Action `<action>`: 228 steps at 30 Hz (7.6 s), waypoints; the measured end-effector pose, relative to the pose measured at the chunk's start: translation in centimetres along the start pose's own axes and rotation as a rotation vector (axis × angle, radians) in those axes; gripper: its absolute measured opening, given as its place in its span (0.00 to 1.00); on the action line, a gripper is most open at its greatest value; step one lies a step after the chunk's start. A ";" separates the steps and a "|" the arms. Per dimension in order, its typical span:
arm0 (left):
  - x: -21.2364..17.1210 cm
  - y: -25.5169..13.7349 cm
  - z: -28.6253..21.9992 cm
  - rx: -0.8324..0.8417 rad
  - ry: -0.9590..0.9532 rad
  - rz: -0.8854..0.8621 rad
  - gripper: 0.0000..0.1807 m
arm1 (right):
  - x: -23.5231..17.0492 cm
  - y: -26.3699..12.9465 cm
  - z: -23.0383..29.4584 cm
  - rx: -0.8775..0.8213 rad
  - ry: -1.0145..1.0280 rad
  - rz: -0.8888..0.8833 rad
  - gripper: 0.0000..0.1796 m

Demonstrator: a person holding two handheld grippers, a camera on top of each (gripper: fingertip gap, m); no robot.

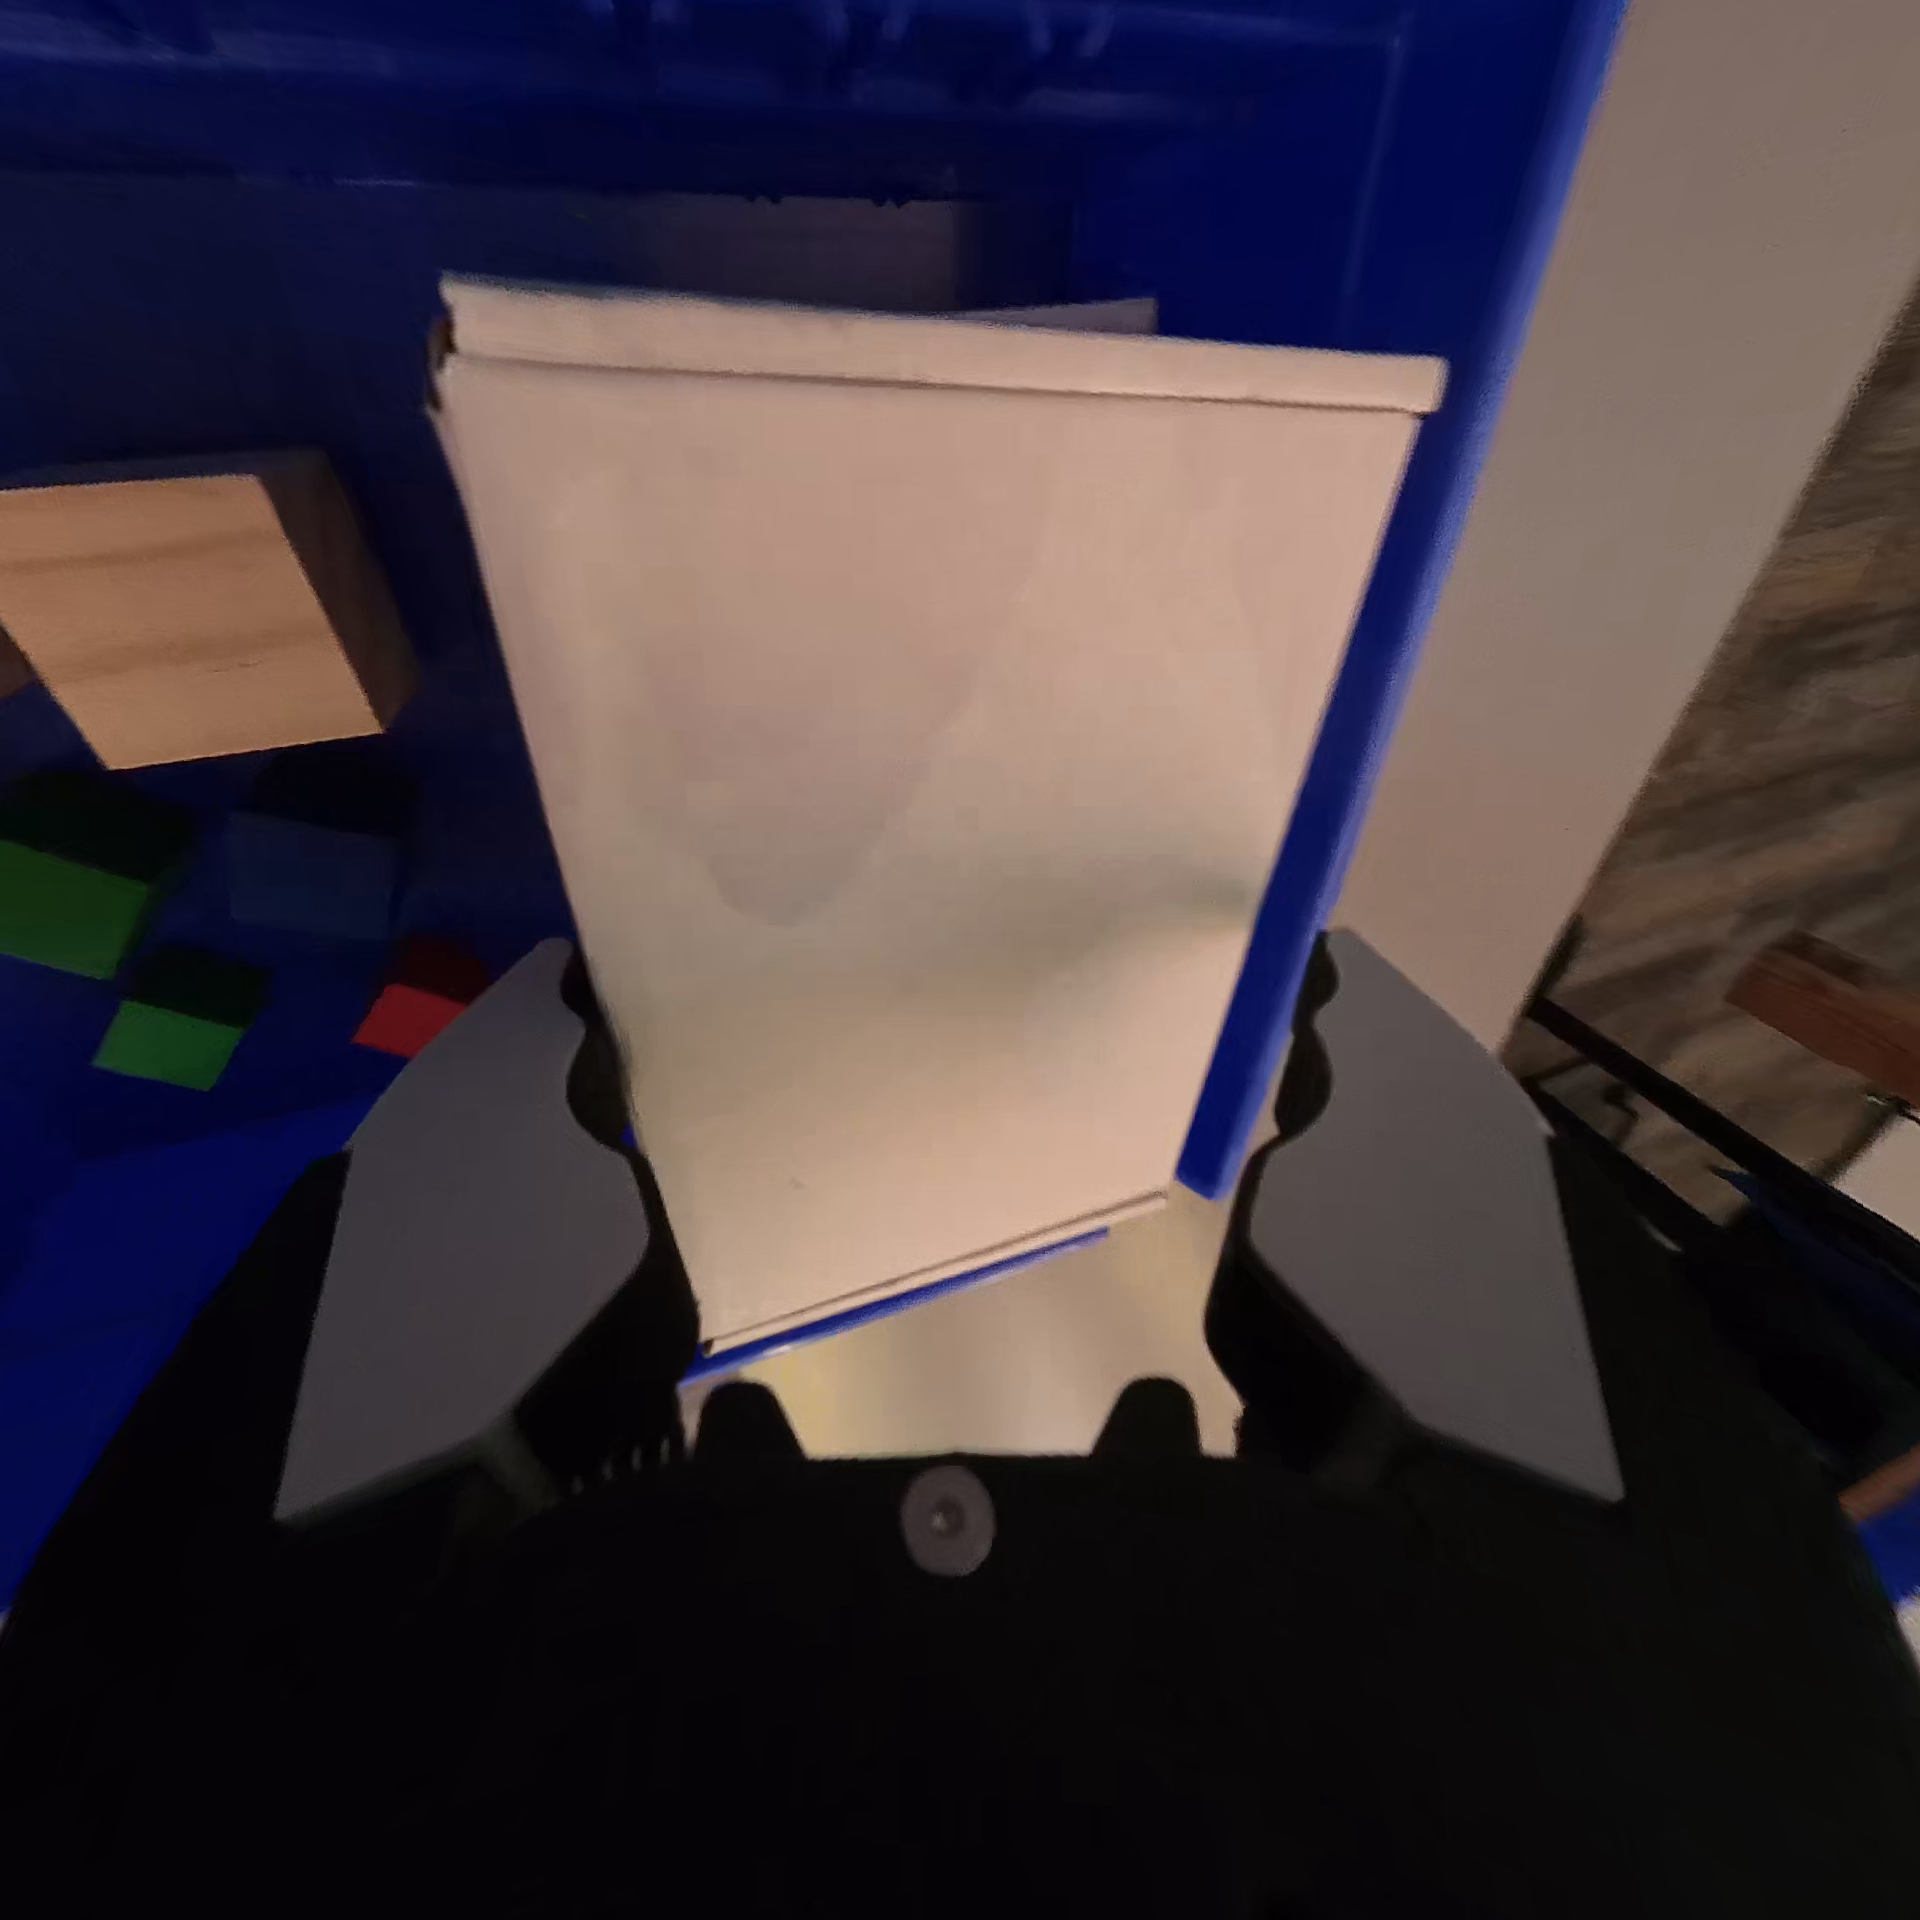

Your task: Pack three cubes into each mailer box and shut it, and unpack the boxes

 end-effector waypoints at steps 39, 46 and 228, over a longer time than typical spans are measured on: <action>1.4 -18.6 15.2 0.529 -0.273 -0.269 0.54 | -17.8 -5.7 11.7 -0.401 1.538 -0.755 0.33; 4.1 -15.0 16.0 0.496 -0.249 -0.247 0.55 | -18.6 -4.9 11.7 -0.357 1.552 -0.767 0.31; 10.0 -17.6 6.1 0.530 0.091 -0.453 0.36 | 9.1 -24.7 5.7 0.360 1.417 -0.295 0.03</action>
Point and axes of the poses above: each gripper's, where its closed fingertips meet, y out along the fingers, x out of its top, z = x × y across the jaws, the point moved 10 cm from there along -y, back along the fingers, and after that the axes turned 7 degrees about x, right-handed, at the moved point
